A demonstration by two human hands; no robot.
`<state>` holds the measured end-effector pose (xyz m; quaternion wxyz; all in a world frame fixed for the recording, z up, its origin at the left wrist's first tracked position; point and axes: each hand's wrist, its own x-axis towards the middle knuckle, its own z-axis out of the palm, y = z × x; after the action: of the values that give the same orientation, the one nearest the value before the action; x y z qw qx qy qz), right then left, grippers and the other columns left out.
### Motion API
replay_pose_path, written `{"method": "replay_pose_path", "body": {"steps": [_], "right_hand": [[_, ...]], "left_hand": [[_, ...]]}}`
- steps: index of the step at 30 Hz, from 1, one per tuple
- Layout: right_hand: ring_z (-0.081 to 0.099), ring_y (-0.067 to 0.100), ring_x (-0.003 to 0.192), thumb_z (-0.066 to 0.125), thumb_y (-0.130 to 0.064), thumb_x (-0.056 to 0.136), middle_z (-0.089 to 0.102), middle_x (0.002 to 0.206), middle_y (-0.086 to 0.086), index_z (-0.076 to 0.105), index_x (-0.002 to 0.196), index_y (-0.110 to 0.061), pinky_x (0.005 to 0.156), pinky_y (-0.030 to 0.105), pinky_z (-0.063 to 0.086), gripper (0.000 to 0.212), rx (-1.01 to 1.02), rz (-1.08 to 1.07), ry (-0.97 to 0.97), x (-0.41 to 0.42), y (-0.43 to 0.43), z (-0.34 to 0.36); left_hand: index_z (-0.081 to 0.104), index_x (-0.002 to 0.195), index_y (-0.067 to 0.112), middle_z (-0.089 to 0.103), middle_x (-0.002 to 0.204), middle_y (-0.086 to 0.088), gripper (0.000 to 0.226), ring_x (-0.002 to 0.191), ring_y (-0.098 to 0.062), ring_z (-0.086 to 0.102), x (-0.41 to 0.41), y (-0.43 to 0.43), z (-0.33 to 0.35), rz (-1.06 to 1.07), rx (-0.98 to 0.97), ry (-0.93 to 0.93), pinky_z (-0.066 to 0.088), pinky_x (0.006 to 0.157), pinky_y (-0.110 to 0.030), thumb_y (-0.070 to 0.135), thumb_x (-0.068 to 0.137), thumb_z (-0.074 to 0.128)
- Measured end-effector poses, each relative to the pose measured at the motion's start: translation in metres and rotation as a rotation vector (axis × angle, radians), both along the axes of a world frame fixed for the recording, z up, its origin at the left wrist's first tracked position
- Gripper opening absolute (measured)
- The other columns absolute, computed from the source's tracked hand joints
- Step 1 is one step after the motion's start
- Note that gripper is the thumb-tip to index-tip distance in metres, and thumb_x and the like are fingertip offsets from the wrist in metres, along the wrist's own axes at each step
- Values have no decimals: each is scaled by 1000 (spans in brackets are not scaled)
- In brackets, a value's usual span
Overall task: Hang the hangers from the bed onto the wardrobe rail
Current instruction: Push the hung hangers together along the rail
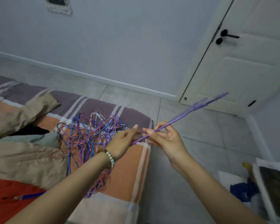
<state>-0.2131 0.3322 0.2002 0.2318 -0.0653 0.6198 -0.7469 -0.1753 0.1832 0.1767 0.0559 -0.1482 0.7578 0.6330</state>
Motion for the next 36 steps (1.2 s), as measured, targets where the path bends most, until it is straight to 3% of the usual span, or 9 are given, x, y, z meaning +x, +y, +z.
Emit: {"method": "replay_pose_path", "body": {"steps": [2,4,7,9,13,17,25,31,36], "right_hand": [[72,11,69,60,3,84,75,72,2,42,79,-15,62,18,55,27,-6,-113,90,-9,25,44],[72,13,67,65,1,81,74,70,5,43,77,-15,60,18,54,27,33,-221,208,-14,56,86],[71,21,63,70,0,76,71,74,19,45,73,-13,59,19,53,28,115,-362,382,-10,107,150],[71,23,63,72,-1,74,70,74,22,46,72,-12,59,19,53,28,143,-436,465,-2,143,190],[70,22,60,73,-1,74,70,64,13,46,73,-10,60,21,55,28,128,-575,576,22,222,258],[70,21,60,69,-4,77,74,71,11,44,77,-11,61,24,56,26,114,-741,656,57,308,317],[71,20,64,69,-12,79,75,76,5,46,84,-13,60,21,54,24,180,-1018,793,124,475,399],[67,10,56,69,-6,79,69,59,0,48,83,-15,53,16,50,24,174,-1173,923,151,588,444],[62,4,56,71,-3,77,63,65,0,40,108,-14,61,16,50,45,108,-1374,1057,161,658,463]], "left_hand": [[65,112,9,70,103,-11,46,89,-9,68,-12,22,45,-84,76,35,49,71,-7,38,97,33],[64,109,9,72,93,-14,44,77,-6,70,-20,47,88,-166,153,62,51,64,-9,37,96,32],[68,98,10,73,89,-11,46,80,-21,68,-30,92,147,-285,160,168,55,74,-20,39,95,33],[69,89,10,74,84,-10,46,74,-22,68,-32,127,185,-369,146,237,56,73,-26,41,93,35],[65,73,11,73,73,-10,42,64,-23,69,-34,205,255,-549,113,398,55,64,-31,45,82,42],[59,66,11,68,60,-10,37,54,-20,65,-25,298,319,-697,151,549,51,54,-24,40,83,42],[59,64,11,65,51,-6,39,48,-17,63,9,487,406,-850,237,720,49,50,-23,37,87,43],[60,65,7,63,52,-4,39,50,-14,64,35,612,455,-875,325,826,51,50,-18,27,93,43],[62,68,5,65,53,-4,39,53,-18,66,51,695,480,-869,375,881,51,51,-18,29,93,45]]}}
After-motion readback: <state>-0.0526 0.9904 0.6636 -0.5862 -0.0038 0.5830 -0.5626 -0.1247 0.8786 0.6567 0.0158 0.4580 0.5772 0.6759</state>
